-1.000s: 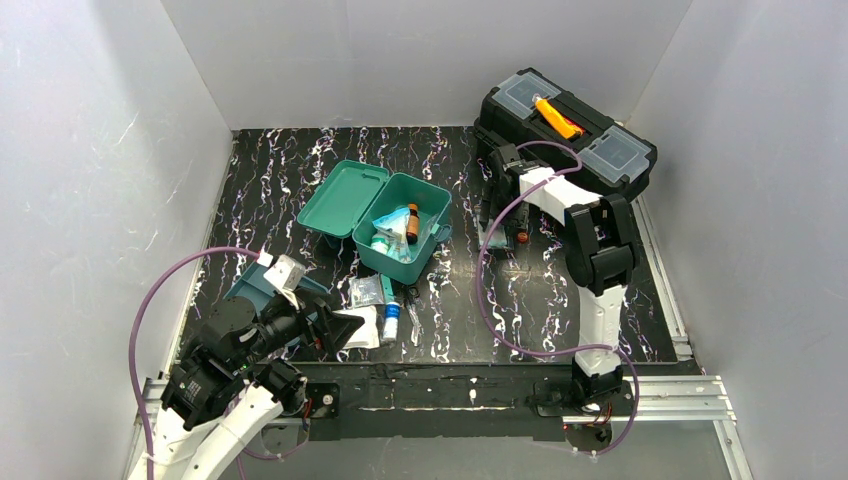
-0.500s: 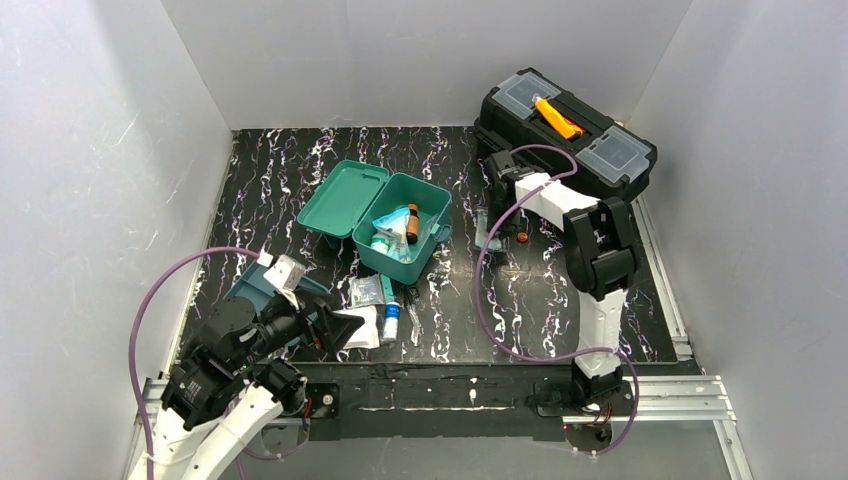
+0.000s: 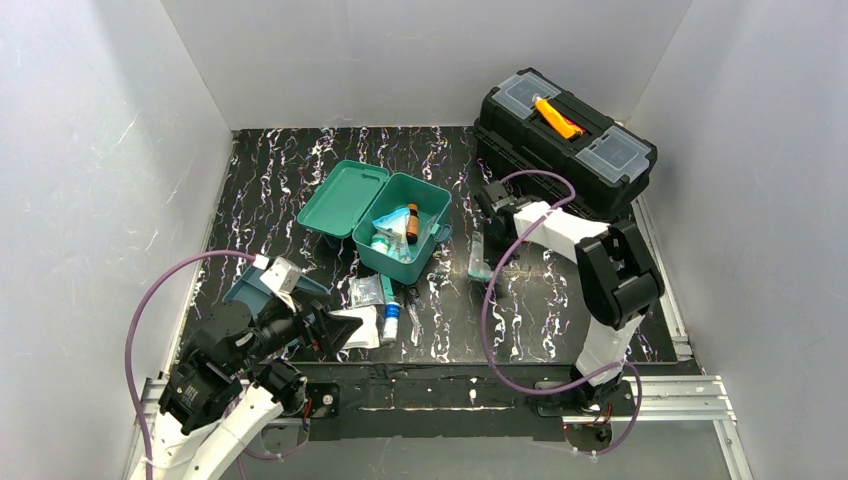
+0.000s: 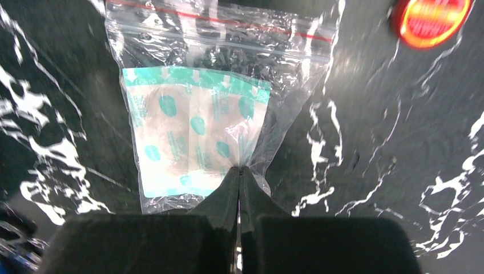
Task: Organize the medicine kit
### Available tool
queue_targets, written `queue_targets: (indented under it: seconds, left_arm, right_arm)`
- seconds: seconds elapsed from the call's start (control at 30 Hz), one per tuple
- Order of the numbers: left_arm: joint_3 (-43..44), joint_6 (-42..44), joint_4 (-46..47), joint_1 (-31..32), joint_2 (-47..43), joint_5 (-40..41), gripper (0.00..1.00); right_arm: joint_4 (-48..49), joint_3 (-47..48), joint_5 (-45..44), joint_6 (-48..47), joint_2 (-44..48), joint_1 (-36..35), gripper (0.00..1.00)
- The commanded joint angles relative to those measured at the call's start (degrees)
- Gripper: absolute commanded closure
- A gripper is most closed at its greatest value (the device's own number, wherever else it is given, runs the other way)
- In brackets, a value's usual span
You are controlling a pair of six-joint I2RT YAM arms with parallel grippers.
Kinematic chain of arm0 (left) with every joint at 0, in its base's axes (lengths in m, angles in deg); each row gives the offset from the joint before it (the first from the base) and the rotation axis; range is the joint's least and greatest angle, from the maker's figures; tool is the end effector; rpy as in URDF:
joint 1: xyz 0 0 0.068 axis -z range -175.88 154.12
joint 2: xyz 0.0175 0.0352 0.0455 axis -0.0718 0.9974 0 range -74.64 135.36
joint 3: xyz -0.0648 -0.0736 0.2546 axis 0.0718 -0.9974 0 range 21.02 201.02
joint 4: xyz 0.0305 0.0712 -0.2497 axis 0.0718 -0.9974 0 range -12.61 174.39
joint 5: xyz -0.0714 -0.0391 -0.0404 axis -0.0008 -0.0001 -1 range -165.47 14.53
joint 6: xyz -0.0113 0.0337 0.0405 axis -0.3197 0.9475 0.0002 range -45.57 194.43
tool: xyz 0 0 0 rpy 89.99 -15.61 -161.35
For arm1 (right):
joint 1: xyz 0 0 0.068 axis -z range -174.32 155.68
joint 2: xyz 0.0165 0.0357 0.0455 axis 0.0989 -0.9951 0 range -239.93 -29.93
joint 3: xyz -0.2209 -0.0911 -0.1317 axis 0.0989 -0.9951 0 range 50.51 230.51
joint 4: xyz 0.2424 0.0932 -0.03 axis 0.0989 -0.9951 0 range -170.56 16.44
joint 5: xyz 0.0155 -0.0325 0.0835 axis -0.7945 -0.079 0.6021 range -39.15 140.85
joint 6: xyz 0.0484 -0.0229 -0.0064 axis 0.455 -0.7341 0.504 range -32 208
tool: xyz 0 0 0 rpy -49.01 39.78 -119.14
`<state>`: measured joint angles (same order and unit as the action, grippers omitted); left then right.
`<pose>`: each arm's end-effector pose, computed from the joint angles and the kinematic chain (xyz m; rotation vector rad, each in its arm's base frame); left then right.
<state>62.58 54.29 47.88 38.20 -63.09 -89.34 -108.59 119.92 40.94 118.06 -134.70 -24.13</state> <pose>0.0377 -0.0357 0.3285 0.4021 1.7189 -0.9039 0.3140 0.1729 0.1731 0.0476 2.7597 0.0304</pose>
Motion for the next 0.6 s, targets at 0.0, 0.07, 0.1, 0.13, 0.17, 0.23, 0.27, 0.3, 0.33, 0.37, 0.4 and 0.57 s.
queue_targets:
  seconds: [0.0, 0.07, 0.1, 0.13, 0.17, 0.23, 0.27, 0.3, 0.33, 0.37, 0.4, 0.57]
  left_arm:
    - [-0.26, 0.10, -0.34, 0.10, -0.56, 1.02, 0.02]
    - [-0.26, -0.03, -0.40, 0.10, -0.63, 1.15, 0.02]
    - [-0.28, 0.01, -0.40, 0.10, -0.61, 1.20, 0.02]
    - [-0.28, 0.01, -0.45, 0.10, -0.57, 1.27, 0.02]
    - [-0.26, 0.01, -0.45, 0.13, -0.54, 1.37, 0.02]
    - [-0.25, -0.07, -0.43, 0.10, -0.54, 1.49, 0.02]
    - [-0.30, -0.07, -0.54, 0.13, -0.50, 1.55, 0.02]
    - [-0.26, -0.07, -0.52, 0.11, -0.41, 1.58, 0.02]
    - [-0.25, -0.07, -0.49, 0.07, -0.42, 1.67, 0.02]
    - [-0.30, -0.07, -0.49, 0.10, -0.29, 1.76, 0.02]
    - [-0.30, -0.07, -0.49, 0.15, -0.20, 1.77, 0.02]
    - [-0.25, -0.22, -0.59, 0.10, 0.31, 2.04, 0.02]
  right_arm:
    - [0.33, -5.37, 0.76, 2.82, 7.16, -2.47, 0.99]
    - [0.67, -7.66, 0.89, 3.79, 10.74, -3.85, 0.99]
    - [0.76, -8.62, 0.99, 4.31, 12.52, -4.57, 0.99]
    - [0.80, -9.74, 1.23, 4.68, 14.17, -5.42, 0.99]
    - [0.70, -10.58, 1.64, 5.06, 15.76, -6.37, 0.99]
    - [0.30, -12.48, 1.61, 6.08, 18.66, -8.68, 0.99]
    - [0.33, -13.87, 1.66, 6.79, 20.34, -10.27, 0.99]
    - [0.28, -14.80, 1.92, 7.53, 21.30, -11.41, 0.99]
    - [0.61, -15.79, 2.49, 8.08, 22.25, -12.44, 0.99]
    - [0.83, -17.11, 3.20, 8.78, 23.38, -14.04, 0.99]
    - [0.73, -18.39, 3.05, 9.80, 24.39, -15.96, 0.99]
    - [-1.65, -20.94, -0.05, 13.65, 29.99, -24.24, 0.83]
